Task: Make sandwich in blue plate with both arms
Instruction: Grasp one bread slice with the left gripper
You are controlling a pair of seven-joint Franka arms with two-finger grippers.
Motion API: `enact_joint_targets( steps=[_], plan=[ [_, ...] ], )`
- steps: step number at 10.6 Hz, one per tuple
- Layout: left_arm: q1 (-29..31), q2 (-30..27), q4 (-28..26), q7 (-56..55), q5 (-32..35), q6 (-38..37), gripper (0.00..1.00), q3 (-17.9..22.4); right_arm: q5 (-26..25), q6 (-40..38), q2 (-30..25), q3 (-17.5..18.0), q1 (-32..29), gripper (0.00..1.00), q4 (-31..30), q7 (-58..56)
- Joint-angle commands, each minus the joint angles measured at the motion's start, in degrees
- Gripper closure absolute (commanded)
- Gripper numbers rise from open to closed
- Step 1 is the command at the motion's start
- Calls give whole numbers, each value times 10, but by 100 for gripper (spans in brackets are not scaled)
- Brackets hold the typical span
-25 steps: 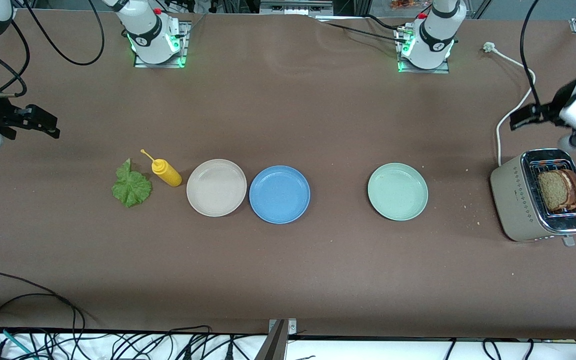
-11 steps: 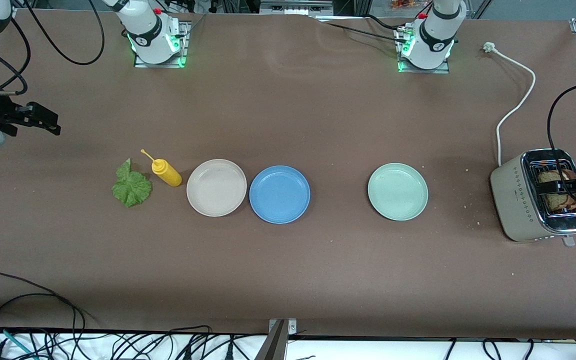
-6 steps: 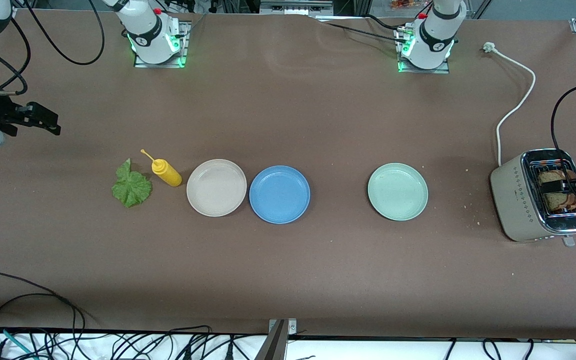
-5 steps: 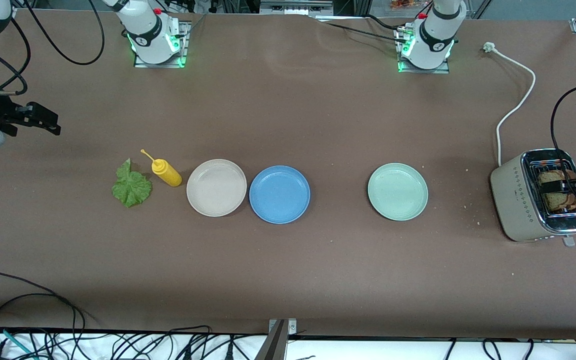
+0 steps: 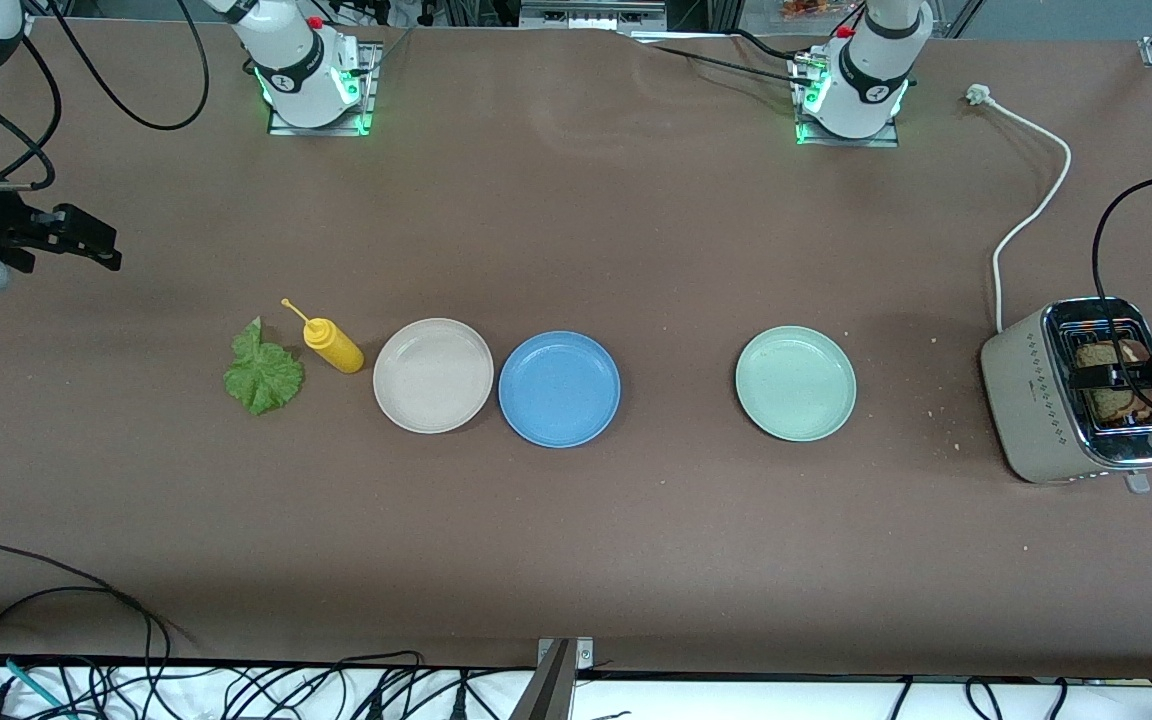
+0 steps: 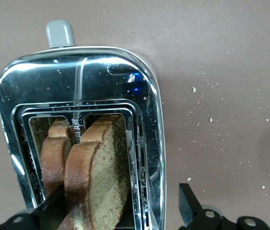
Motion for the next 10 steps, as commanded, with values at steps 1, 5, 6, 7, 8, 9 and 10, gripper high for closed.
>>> enact_joint_targets(
  steps=[1, 5, 6, 7, 8, 9, 10],
  plan=[
    [2, 17, 19, 11, 9, -4, 30, -1, 8, -9, -6, 1, -1, 0, 2, 5],
    [7, 13, 19, 56, 8, -5, 87, -1, 9, -9, -6, 1, -1, 0, 2, 5],
    [7, 12, 19, 57, 8, -6, 97, -1, 9, -9, -6, 1, -1, 0, 2, 5],
    [8, 9, 19, 57, 8, -8, 100, -1, 9, -9, -6, 1, -1, 0, 2, 5],
    [8, -1, 19, 57, 9, -9, 100, -1, 9, -9, -6, 1, -1, 0, 2, 5],
    [8, -12, 20, 58, 9, -13, 100, -1, 9, -9, -6, 1, -1, 0, 2, 5],
    [9, -27, 19, 73, 9, -27, 100, -1, 9, -9, -6, 1, -1, 0, 2, 5]
  ],
)
